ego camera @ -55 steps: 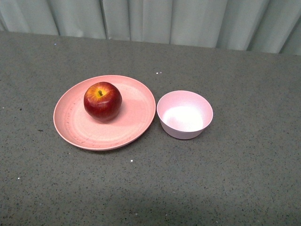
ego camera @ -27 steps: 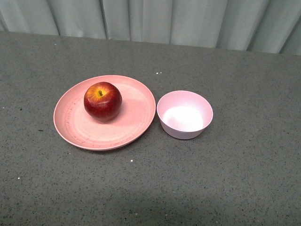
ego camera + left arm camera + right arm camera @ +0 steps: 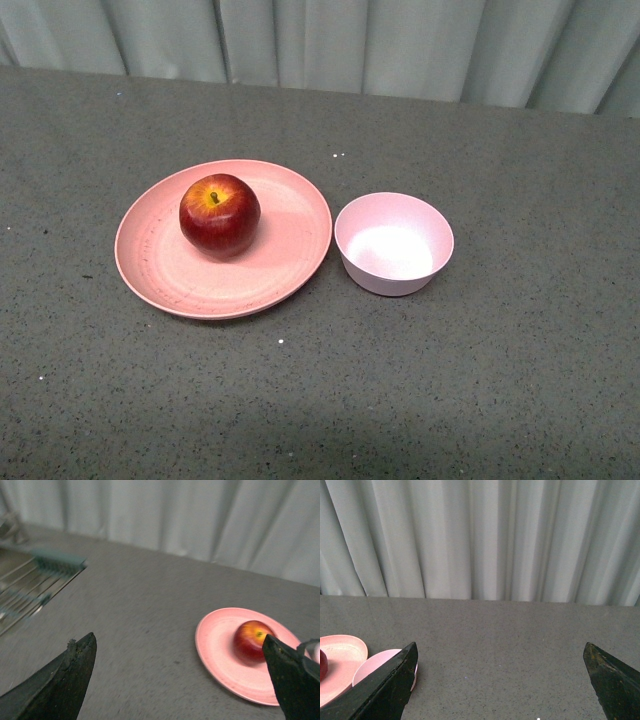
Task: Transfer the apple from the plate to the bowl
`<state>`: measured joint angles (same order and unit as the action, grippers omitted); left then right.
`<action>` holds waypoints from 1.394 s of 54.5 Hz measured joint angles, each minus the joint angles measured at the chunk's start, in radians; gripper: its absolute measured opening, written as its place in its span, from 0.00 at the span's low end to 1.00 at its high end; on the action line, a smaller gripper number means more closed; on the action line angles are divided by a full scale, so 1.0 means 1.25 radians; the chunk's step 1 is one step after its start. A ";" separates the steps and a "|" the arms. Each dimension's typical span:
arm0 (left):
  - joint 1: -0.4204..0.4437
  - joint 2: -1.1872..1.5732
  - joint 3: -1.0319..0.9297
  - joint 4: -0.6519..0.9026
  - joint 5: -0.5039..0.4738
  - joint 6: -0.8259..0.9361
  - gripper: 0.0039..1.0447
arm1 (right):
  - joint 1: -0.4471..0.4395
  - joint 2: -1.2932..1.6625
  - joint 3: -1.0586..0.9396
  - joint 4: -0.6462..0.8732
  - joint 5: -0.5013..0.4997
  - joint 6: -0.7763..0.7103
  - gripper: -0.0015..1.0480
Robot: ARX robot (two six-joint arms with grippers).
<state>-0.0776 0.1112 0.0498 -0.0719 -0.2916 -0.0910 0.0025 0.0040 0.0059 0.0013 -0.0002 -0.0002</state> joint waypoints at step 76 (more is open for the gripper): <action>-0.135 1.534 0.732 0.363 0.214 0.079 0.94 | -0.001 0.000 0.000 -0.001 -0.001 0.000 0.91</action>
<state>-0.2459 2.0293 0.9646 0.3820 -0.0238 0.0074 0.0017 0.0040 0.0059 0.0006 -0.0010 -0.0006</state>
